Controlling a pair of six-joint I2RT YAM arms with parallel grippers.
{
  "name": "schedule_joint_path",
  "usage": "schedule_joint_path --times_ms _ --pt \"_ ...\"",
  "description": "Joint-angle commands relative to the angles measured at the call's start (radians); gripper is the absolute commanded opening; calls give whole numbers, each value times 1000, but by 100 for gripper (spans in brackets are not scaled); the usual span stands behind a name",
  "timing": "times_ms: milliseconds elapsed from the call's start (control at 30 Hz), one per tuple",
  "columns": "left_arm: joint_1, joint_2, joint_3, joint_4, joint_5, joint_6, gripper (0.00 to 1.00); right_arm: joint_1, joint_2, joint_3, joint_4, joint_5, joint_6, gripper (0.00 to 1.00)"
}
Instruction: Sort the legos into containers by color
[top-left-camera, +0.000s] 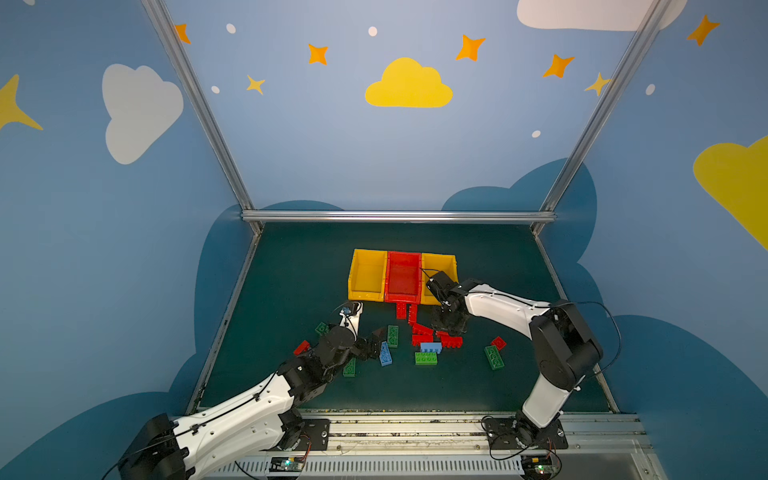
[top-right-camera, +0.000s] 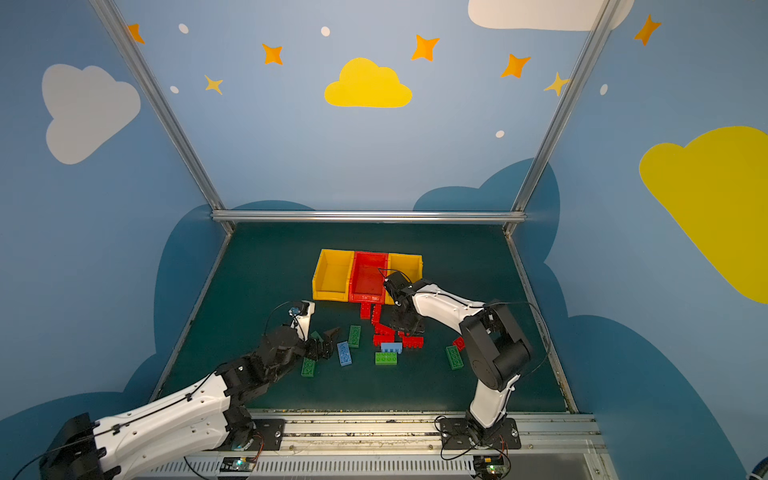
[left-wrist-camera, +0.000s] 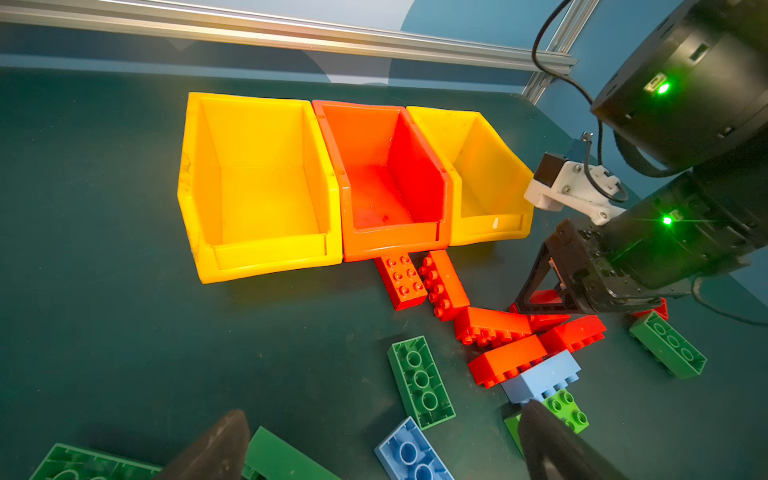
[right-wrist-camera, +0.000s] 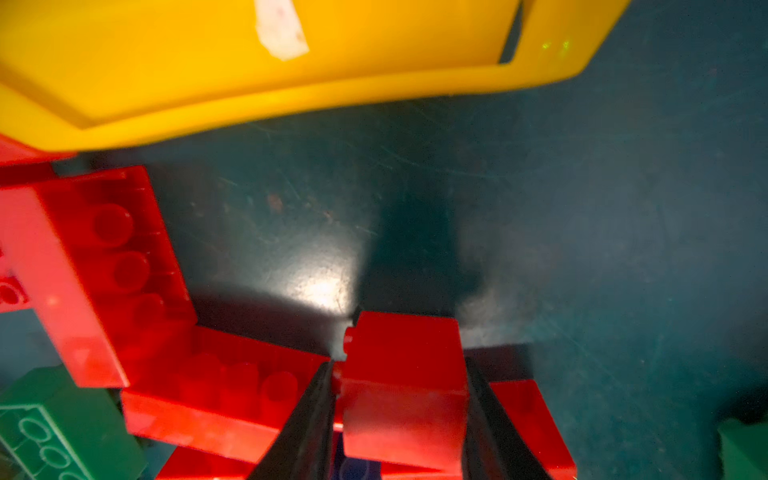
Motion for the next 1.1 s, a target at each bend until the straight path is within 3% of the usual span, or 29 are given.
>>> schedule_joint_path --times_ms 0,500,1067 --pt "-2 -19 5 -5 -6 11 100 8 9 32 -47 24 -7 30" --pt "-2 -19 56 -40 -3 9 100 -18 -19 269 -153 93 -122 28" --pt "-2 76 104 -1 -28 10 100 -188 310 732 -169 -2 -275 28"
